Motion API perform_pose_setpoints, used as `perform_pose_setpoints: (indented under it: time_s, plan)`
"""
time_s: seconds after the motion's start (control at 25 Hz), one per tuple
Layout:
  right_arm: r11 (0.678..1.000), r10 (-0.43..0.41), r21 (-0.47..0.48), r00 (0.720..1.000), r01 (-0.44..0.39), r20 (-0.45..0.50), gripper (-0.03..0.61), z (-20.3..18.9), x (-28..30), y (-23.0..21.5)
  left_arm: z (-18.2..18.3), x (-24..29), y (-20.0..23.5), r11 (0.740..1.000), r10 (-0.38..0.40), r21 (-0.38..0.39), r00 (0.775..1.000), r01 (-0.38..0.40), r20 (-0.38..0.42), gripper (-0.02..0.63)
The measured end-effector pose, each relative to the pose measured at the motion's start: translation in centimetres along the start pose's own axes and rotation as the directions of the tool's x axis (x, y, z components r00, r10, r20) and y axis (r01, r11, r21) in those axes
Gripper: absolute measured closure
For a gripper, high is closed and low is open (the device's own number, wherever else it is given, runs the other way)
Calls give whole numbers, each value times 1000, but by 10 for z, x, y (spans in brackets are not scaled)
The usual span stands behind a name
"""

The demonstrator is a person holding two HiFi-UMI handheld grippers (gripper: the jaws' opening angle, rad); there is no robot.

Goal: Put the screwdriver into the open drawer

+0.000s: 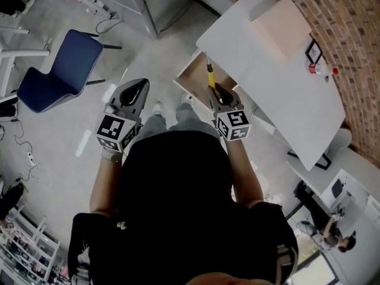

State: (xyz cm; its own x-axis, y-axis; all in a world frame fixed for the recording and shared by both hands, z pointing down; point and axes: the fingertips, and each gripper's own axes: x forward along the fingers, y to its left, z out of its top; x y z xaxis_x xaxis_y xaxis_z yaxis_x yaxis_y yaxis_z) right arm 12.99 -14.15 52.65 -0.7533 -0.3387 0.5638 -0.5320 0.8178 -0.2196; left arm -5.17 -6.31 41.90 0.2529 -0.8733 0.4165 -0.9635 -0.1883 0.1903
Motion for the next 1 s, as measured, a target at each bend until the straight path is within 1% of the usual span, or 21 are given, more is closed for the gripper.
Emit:
perform_pose_setpoints:
  time_s: [0.28, 0.48, 0.8, 0.92, 1.0]
  plan:
    - [996, 76, -47, 991, -82, -114, 489, -38, 34, -21, -23, 3, 0, 994, 92, -56, 994, -95, -51, 611]
    - [992, 91, -62, 974, -106, -207, 488, -76, 58, -39, -43, -1, 0, 982, 150, -98, 985, -159, -87, 609]
    - [991, 103, -48, 932, -127, -348, 489, -140, 85, -53, -72, -15, -5, 964, 203, -147, 971, -221, -128, 611]
    - [992, 109, -23, 912, -128, -396, 489, -167, 95, -56, -83, -16, -6, 959, 209, -161, 966, -233, -154, 610]
    - [993, 105, -3, 903, -117, -416, 489, -181, 104, -59, -88, -16, -5, 958, 206, -166, 964, -234, -168, 611]
